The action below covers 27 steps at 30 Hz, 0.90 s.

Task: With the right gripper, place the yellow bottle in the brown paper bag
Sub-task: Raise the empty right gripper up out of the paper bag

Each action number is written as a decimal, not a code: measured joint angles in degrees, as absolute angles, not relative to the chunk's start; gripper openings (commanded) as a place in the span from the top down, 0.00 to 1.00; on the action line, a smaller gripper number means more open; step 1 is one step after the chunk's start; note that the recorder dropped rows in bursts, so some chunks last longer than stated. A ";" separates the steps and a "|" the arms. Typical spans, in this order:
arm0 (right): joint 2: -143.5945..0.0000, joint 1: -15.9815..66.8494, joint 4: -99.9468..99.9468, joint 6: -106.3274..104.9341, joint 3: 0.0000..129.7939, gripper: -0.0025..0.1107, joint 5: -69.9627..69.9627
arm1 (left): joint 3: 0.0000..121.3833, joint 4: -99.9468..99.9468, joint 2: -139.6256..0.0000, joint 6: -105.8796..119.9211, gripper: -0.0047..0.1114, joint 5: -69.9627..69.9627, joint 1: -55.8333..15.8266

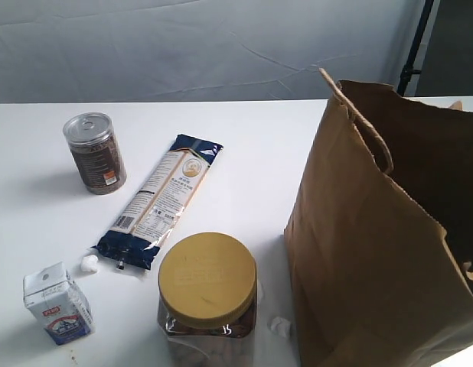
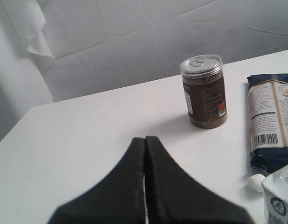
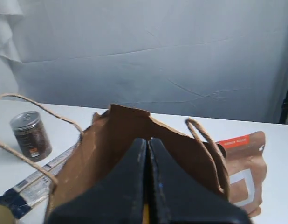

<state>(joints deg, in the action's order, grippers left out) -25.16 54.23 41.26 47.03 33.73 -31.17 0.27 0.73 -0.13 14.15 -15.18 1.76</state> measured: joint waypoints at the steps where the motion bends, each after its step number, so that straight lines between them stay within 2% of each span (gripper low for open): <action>1: -25.16 54.23 45.15 50.81 32.24 0.98 -30.67 | 0.27 0.73 -0.13 14.15 0.96 -15.18 1.76; 7: -25.16 54.23 60.28 69.02 25.85 0.98 -29.49 | 0.27 0.73 -0.13 14.15 0.96 -15.18 1.76; 12: -25.16 53.37 59.10 71.44 22.23 0.98 -29.09 | 0.27 0.73 -0.13 14.15 0.96 -15.18 1.76; 19: -25.16 44.38 43.93 57.96 18.81 0.98 -21.24 | 0.27 0.73 -0.13 14.15 0.96 -15.18 1.76; 23: -25.16 35.56 29.92 41.67 13.02 0.98 -4.83 | 0.27 0.73 -0.13 14.15 0.96 -15.18 1.76; 27: -25.16 30.70 19.23 29.64 5.97 0.98 8.03 | 0.27 0.73 -0.13 14.15 0.96 -15.18 1.76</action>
<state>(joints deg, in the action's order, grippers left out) -25.16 30.70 19.23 29.64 5.97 8.03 0.27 0.73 -0.13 14.15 -15.18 1.76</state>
